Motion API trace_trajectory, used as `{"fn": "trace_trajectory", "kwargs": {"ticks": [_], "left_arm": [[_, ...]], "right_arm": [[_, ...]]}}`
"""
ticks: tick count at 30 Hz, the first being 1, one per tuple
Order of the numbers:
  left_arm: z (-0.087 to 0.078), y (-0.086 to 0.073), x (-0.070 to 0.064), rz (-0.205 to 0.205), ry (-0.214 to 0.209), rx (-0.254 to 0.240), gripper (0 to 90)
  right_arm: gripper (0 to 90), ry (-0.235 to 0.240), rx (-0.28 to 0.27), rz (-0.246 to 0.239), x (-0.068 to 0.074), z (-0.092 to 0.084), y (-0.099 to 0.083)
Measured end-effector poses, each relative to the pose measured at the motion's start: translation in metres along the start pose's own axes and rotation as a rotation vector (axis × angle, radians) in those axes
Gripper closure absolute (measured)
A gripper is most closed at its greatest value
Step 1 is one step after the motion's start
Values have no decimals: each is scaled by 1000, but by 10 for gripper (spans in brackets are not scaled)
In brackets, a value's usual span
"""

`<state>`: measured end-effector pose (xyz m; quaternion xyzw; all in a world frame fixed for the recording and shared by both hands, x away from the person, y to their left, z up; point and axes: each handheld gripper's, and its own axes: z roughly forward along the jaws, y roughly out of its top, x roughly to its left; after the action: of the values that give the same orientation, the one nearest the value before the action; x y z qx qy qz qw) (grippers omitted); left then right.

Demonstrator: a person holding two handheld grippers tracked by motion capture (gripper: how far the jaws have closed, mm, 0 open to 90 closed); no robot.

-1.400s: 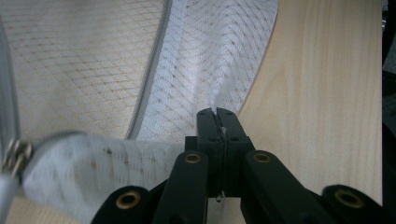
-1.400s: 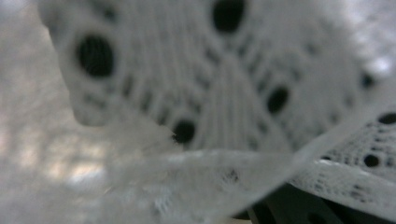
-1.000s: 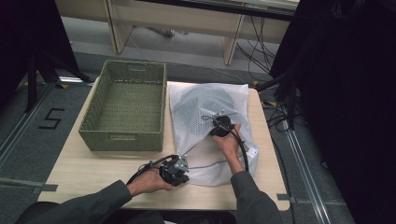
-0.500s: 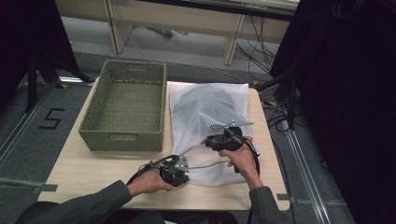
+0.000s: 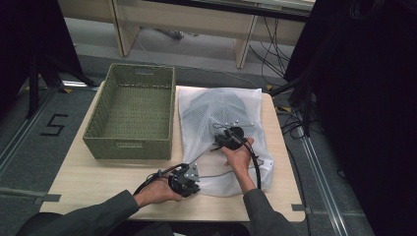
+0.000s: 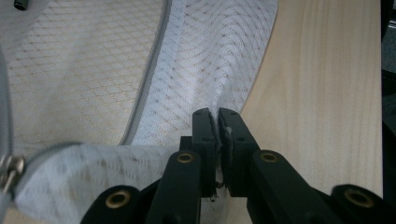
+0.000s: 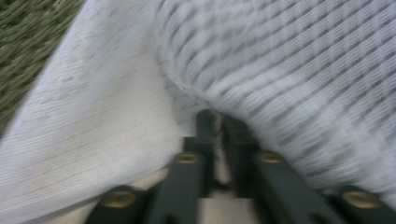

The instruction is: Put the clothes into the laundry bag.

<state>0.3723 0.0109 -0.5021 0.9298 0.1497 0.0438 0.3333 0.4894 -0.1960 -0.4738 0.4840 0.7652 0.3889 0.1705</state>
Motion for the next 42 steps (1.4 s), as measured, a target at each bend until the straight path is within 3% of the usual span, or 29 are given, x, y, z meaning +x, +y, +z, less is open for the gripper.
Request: {"fn": "trace_trajectory", "kwargs": {"ticks": [2, 3, 4, 6, 8, 9, 11, 13, 16, 17, 20, 21, 23, 27, 30, 31, 33, 34, 35, 36, 37, 39, 40, 42], "left_arm": [[0, 0, 0, -1, 0, -1, 843], [0, 0, 0, 2, 1, 0, 842], [0, 0, 0, 2, 1, -1, 842], [0, 0, 0, 2, 2, 1, 842], [0, 0, 0, 9, 4, -1, 842], [1, 0, -2, -11, 0, -16, 842], [1, 0, -2, -10, -1, -14, 842], [1, 0, -1, 5, 6, -7, 840], [0, 0, -1, 18, 6, 3, 839], [1, 0, -1, 1, 5, -9, 840], [0, 1, -1, 14, 4, 4, 839], [0, 1, -1, 11, 3, 1, 838], [0, 1, 0, 25, 5, 3, 838], [0, 1, 0, 28, -2, 3, 822], [-4, 2, 2, 30, 6, -16, 785], [-6, 2, 2, 13, 3, -28, 774], [-11, 4, 3, 11, 5, -54, 758], [-15, 5, 4, 13, 12, -65, 748], [-19, 6, 5, 8, 17, -79, 736], [-22, 7, 5, -9, 23, -96, 718], [-28, 8, 8, 2, 32, -89, 702], [-37, 9, 11, -12, 49, -106, 632], [-43, 9, 13, -18, 51, -110, 613], [-51, 8, 15, -31, 65, -124, 569]], "right_arm": [[900, 12, 1, 42, -4, 0, 0], [900, -5, 1, 32, -5, 0, 0], [900, -8, 12, -4, -7, -3, 0], [900, 4, 8, -31, -6, -8, 2], [807, 1, 3, -134, -2, -17, 5], [723, -24, 7, -157, 1, -23, 7], [653, -55, -25, -206, 2, -37, 10], [639, -62, -53, -181, 0, -53, 13], [619, -102, -96, -193, -14, -62, 16], [611, -97, -85, -180, -18, -61, 15], [644, -65, -12, -190, -20, -51, 7], [741, -65, 37, -213, -19, -47, 4], [900, -70, 72, -247, -20, -42, 2], [900, -39, 83, -250, -19, -50, 5], [900, -1, 77, -239, -13, -69, 13], [900, 2, 61, -243, -10, -74, 15], [900, 38, 109, -254, -7, -82, 19], [900, 45, 110, -240, -5, -80, 17], [900, 54, 164, -246, -6, -77, 14], [900, 50, 180, -250, -7, -71, 8], [900, 46, 194, -245, -8, -64, 3], [900, 36, 281, -251, -17, -46, -16], [900, 30, 299, -227, -18, -44, -19], [889, 25, 286, -223, -22, -43, -21]]}}
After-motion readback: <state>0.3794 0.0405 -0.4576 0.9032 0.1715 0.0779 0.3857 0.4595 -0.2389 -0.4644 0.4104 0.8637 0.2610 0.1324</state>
